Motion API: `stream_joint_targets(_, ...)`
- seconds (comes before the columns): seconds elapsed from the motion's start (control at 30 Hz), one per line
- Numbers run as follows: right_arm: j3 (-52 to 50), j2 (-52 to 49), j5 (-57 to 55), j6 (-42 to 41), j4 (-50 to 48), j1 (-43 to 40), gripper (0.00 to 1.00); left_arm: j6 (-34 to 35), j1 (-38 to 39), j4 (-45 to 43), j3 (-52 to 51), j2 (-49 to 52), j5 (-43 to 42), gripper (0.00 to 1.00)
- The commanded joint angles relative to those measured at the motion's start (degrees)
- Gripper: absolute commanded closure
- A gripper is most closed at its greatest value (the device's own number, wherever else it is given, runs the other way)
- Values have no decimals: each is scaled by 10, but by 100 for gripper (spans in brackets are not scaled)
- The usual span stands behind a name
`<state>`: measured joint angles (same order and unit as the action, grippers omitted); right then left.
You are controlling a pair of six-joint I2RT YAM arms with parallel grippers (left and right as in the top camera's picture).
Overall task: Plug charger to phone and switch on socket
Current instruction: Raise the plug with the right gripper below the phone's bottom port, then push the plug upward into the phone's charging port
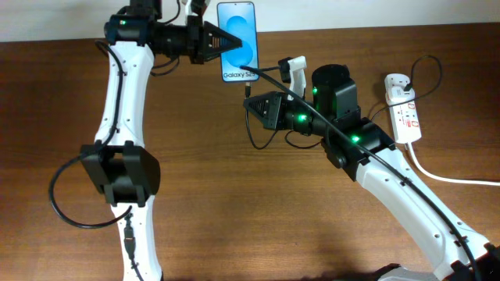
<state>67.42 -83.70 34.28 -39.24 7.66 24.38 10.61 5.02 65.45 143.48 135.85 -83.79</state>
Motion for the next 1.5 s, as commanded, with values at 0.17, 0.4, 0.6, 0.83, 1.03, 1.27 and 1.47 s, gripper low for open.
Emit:
stream_joint_targets(0.17,0,-7,-3,-3,7,5,96,23,1,-3,5,-17,-30,100)
stream_joint_targets(0.4,0,-7,-10,-3,5,15,96,33,9,-3,5,-17,-37,100)
stream_joint_targets(0.6,0,-7,-15,-3,5,15,96,33,14,-3,5,-17,-41,100)
stream_joint_targets(0.83,0,-7,-22,-2,4,9,96,32,14,-3,5,-17,-52,100)
stream_joint_targets(1.03,0,-7,-20,-2,4,6,96,16,14,-3,5,-17,-49,100)
stream_joint_targets(1.27,0,-7,-19,-2,4,6,96,13,14,-3,5,-17,-49,100)
stream_joint_targets(1.47,0,-7,-19,0,4,6,96,10,14,-3,5,-17,-49,100)
